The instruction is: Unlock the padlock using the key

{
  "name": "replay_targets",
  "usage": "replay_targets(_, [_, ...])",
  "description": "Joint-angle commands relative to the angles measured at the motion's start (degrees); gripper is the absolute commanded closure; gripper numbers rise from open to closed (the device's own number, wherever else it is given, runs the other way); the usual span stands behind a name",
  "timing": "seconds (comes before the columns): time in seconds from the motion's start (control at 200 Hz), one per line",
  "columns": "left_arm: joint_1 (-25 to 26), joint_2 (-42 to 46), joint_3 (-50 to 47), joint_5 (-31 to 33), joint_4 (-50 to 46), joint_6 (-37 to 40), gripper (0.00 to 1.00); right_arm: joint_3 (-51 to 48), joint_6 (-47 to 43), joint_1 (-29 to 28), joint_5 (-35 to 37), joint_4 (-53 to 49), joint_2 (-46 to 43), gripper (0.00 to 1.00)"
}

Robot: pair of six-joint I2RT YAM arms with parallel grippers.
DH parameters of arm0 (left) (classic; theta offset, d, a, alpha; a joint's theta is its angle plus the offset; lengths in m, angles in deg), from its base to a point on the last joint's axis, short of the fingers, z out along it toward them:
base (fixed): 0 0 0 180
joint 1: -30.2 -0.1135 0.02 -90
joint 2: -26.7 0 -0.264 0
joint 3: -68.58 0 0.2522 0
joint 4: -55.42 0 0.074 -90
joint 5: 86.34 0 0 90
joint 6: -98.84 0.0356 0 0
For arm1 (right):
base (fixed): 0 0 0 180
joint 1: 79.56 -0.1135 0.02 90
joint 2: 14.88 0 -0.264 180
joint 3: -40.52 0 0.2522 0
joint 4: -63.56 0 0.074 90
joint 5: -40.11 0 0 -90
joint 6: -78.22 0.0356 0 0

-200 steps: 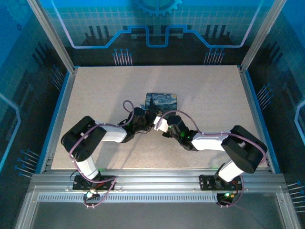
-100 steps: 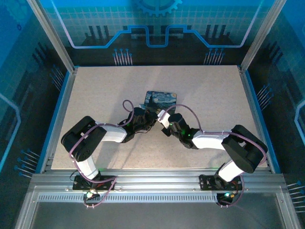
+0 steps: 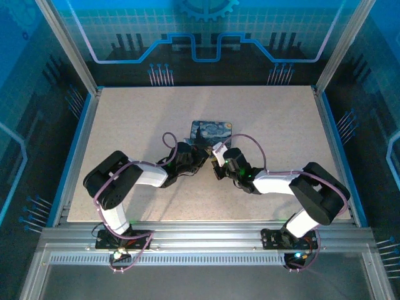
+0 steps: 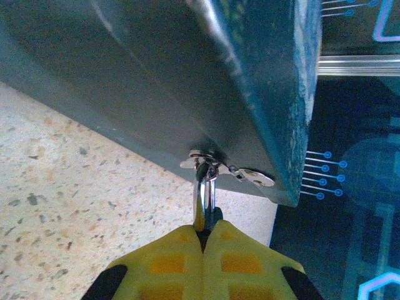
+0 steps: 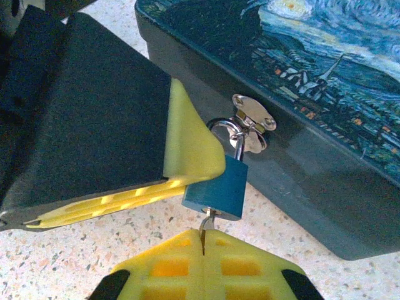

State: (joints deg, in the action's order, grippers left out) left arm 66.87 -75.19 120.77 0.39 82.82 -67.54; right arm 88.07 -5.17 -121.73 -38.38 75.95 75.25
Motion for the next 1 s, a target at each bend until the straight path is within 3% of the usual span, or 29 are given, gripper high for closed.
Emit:
replay_targets(0.0, [1.0, -0.8, -0.4, -2.4, 2.3, 1.4, 0.89, -0.7, 2.5, 0.8, -0.4, 2.9, 1.2, 1.0])
replay_targets(0.385, [0.8, 4.4, -1.7, -0.4, -3.1, 4.4, 0.5, -3.1, 4.0, 4.6, -7.7, 2.5, -0.7, 1.0])
replay_targets(0.75, [-1.0, 14.4, -3.0, 3.1, -14.2, 10.3, 0.42, -3.3, 17.7, 12.2, -24.2, -2.4, -4.0, 1.0])
replay_targets(0.99, [-1.9, 20.9, -2.3, 6.6, -23.9, 15.3, 0.36, -3.1, 23.6, 15.7, -30.9, -2.1, -1.2, 1.0])
